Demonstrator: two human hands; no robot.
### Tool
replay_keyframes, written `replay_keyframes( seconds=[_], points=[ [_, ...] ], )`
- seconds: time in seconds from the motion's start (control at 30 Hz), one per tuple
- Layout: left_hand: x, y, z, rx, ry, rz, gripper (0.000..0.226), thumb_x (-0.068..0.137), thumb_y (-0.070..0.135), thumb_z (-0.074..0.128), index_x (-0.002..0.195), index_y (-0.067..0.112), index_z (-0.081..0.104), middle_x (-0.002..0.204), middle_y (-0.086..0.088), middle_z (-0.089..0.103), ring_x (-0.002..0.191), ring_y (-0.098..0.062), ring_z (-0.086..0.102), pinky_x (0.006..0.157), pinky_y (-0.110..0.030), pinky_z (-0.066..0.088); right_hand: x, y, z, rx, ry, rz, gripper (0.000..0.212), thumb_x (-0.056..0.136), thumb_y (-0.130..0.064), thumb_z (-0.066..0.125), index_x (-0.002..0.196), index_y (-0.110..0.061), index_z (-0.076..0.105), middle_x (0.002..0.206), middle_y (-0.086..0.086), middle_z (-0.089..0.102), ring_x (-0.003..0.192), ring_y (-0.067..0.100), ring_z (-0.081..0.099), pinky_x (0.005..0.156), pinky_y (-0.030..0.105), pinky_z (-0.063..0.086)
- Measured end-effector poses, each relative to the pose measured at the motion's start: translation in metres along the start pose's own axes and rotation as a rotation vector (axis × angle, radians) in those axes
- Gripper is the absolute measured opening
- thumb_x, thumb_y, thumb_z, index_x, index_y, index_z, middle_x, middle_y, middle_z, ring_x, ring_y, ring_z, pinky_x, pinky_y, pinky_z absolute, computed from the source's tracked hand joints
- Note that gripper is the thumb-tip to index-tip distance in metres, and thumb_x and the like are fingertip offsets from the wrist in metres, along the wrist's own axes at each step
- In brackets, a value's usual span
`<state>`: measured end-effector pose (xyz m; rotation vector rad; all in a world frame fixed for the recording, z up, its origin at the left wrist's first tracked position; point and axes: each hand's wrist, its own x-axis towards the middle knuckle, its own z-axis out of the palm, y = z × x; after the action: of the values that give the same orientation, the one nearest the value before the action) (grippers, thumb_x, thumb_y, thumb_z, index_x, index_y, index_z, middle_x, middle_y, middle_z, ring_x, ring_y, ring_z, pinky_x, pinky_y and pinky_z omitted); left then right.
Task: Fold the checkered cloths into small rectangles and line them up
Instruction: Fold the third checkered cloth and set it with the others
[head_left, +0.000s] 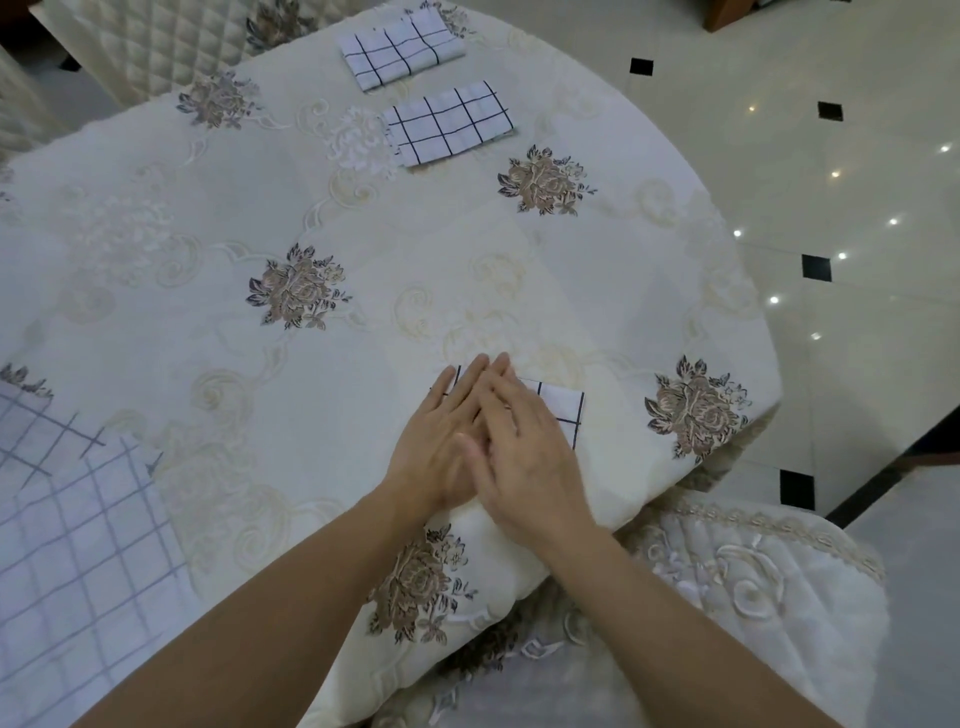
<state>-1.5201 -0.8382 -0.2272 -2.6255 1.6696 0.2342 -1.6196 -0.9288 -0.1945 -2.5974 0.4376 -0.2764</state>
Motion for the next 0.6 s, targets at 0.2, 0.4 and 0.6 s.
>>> replay_keyframes(
  seconds=[0.2, 0.4, 0.6],
  points=[
    [0.001, -0.005, 0.003, 0.041, -0.045, 0.021, 0.073, 0.1, 0.045, 0.02, 0.157, 0.013, -0.013, 0.165, -0.008, -0.016, 0.151, -0.022, -0.02, 0.124, -0.047, 0.0, 0.013, 0.003, 0.036, -0.04, -0.117, 0.102, 0.073, 0.105, -0.051, 0.028, 0.159, -0.009, 0.005, 0.168, 0.002, -0.002, 0.153, 0.011, -0.012, 0.126, 0.039, 0.008],
    [-0.003, -0.011, 0.003, -0.059, 0.023, -0.083, 0.071, 0.101, 0.051, 0.016, 0.159, 0.013, 0.001, 0.167, -0.002, -0.007, 0.153, -0.015, -0.01, 0.124, -0.044, 0.01, -0.002, 0.035, 0.024, -0.208, -0.141, 0.166, 0.082, 0.1, -0.066, 0.009, 0.159, -0.01, 0.002, 0.168, 0.004, -0.002, 0.153, 0.012, -0.008, 0.126, 0.038, 0.007],
    [-0.016, -0.026, 0.002, -0.067, -0.002, -0.149, 0.072, 0.103, 0.055, 0.011, 0.158, 0.013, -0.008, 0.166, -0.002, -0.013, 0.153, -0.016, -0.013, 0.125, -0.045, 0.006, -0.014, 0.054, 0.014, -0.324, -0.154, 0.219, 0.084, 0.099, -0.068, 0.014, 0.159, -0.01, 0.001, 0.168, 0.006, -0.006, 0.154, 0.017, -0.007, 0.125, 0.044, 0.008]
  ],
)
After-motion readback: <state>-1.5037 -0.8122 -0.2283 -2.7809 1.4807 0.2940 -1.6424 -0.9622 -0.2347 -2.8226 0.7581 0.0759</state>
